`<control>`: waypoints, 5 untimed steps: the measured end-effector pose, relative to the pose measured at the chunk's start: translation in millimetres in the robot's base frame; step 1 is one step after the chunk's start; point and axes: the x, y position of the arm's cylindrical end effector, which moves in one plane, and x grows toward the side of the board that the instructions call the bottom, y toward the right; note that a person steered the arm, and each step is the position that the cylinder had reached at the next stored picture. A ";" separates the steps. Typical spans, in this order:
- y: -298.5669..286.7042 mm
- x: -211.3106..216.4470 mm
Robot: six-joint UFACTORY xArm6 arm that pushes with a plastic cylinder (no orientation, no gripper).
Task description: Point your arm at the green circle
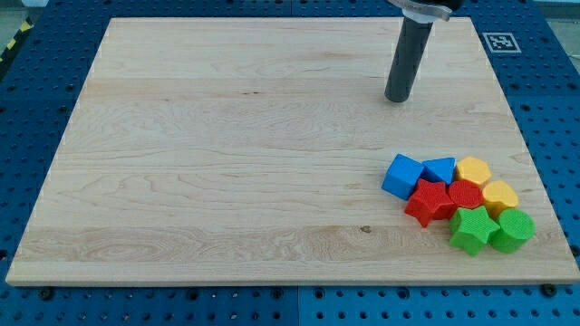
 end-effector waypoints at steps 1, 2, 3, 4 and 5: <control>0.0 0.0; -28.8 0.2; -50.7 0.2; -55.2 2.5; -20.5 23.8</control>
